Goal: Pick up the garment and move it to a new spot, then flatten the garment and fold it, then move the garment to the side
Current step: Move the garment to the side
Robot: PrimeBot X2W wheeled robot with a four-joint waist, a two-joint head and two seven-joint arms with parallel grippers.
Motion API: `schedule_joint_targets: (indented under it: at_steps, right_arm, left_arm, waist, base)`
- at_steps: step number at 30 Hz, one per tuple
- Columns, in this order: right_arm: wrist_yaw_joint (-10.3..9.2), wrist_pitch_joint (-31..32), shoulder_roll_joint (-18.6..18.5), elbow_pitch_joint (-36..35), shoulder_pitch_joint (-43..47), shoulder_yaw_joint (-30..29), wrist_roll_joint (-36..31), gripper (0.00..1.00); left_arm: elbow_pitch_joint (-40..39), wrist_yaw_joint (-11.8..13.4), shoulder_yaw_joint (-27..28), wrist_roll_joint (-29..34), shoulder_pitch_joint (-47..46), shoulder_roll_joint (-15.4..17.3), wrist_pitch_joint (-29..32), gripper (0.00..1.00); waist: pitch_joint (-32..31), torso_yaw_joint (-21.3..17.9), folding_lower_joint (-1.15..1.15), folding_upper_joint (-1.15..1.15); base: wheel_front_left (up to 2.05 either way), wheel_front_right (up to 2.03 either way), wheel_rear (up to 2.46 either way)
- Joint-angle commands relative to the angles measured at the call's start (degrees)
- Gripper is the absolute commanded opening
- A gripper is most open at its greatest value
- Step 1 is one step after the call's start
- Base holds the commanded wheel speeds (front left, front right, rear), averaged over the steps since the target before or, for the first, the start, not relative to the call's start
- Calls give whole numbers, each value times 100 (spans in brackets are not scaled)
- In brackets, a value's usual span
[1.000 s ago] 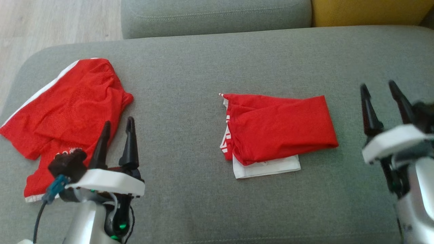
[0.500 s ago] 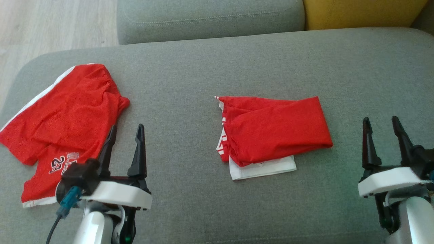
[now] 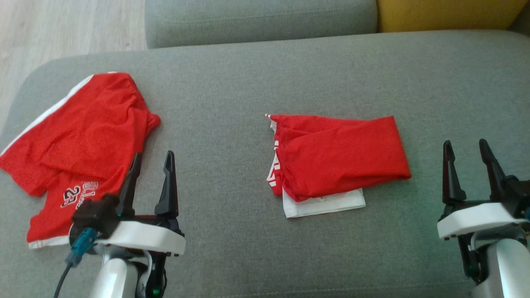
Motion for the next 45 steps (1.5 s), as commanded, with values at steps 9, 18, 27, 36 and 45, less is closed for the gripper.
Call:
schedule_joint_targets:
  at_steps: [9,18,27,36,45]
  right_arm:
    - [-5,582,-8,276,-685,283,672,100]
    - [-5,1255,-121,1237,-1335,400,1039,100]
    - [-5,1608,-18,1848,-1753,329,1049,100]
    - [-5,1392,-138,1954,-1937,784,1120,0]
    - [-5,909,-1134,1477,-2242,1366,651,0]
  left_arm:
    - [-89,-76,114,-6,-389,44,-51,100]
    - [-16,-151,98,-9,-638,44,-51,100]
    - [-14,-170,144,-47,-753,44,-51,100]
    - [-12,-176,233,-32,-821,43,-51,100]
    - [-67,-189,314,-61,-811,43,-51,100]
  waist:
    - [493,187,0,0]
    - [854,378,0,0]
    - [1032,443,0,0]
    - [1048,312,0,0]
    - [1089,-21,0,0]
  base:
    - [0,0,0]
    - [0,0,0]
    - [0,0,0]
    - [0,0,0]
    - [0,0,0]
